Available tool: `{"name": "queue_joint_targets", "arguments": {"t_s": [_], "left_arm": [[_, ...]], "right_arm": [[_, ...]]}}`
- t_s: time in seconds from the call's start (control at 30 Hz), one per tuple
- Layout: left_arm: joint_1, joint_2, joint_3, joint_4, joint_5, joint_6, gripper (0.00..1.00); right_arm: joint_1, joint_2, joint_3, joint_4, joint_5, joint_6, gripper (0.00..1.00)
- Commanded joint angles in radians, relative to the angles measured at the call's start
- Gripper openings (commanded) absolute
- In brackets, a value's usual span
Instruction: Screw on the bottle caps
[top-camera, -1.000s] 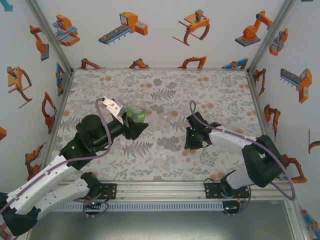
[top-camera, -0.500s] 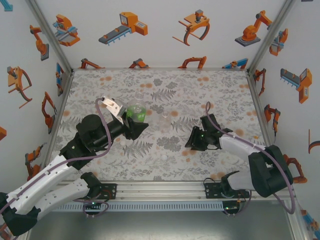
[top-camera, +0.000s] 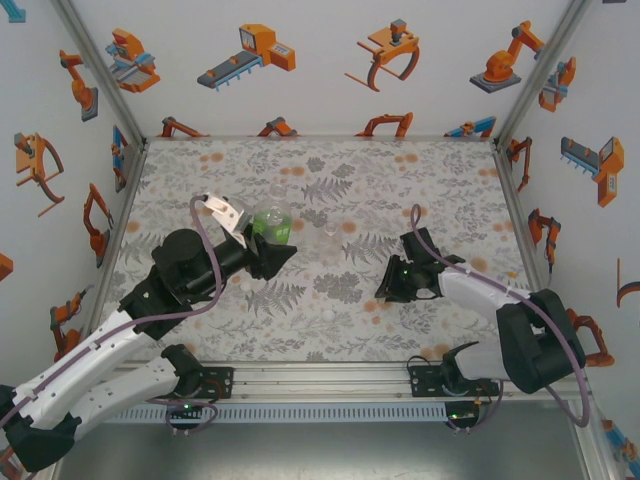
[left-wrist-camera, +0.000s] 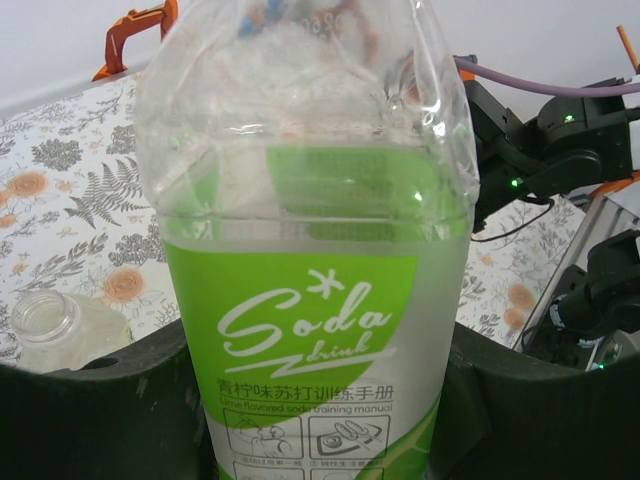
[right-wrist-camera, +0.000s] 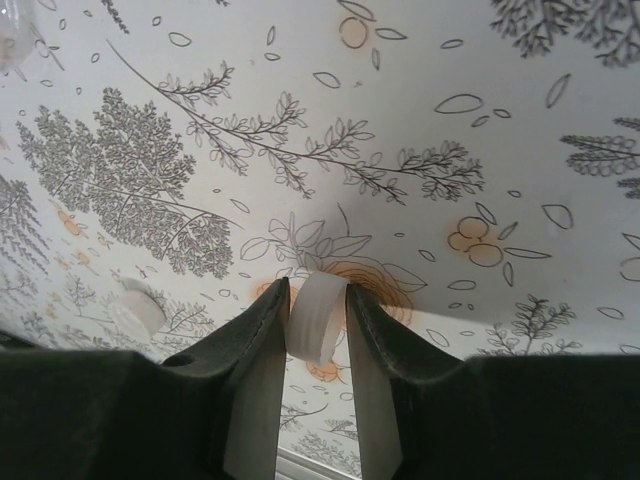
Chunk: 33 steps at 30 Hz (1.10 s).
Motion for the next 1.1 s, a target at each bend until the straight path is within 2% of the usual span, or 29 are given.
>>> {"name": "queue_joint_targets", "arguments": {"t_s": [0.0,0.27,0.37,0.5,0.6,0.8,0.93,1.07], "left_arm": [[0.006,-0.022,-0.005,0.023,-0.012,-0.018,0.0],[0.006,-0.012,-0.001,0.029,-0.012,-0.018,0.0],[0.007,-0.007,0.004,0.03,-0.01,-0.018,0.0],[0.006,-0.004,0.009,0.026,-0.01,-0.017,0.0],[0.007,-0.003,0.017,0.018,-0.012,-0.012,0.0],[0.008,-0.007,0.029,-0.001,-0.022,0.0,0.0],[0.009,-0.007,0.024,-0.002,-0.029,0.0,0.0],[0.008,-0.005,0.015,-0.013,-0.051,-0.013,0.0]], "right_arm": [[-0.005,0.028,-0.048,0.054,-0.034,0.038,0.3],[-0.017,0.107,-0.152,0.433,-0.187,0.187,0.28],[-0.039,0.144,-0.183,0.485,-0.195,0.207,0.28],[-0.067,0.145,-0.194,0.405,-0.159,0.175,0.3],[-0.07,0.099,-0.17,0.239,-0.073,0.108,0.37],[-0.07,0.03,-0.096,0.018,0.052,0.015,0.42],[-0.06,0.021,-0.04,-0.014,0.053,0.01,0.5],[-0.037,0.058,0.025,-0.048,0.086,-0.004,0.51]]}}
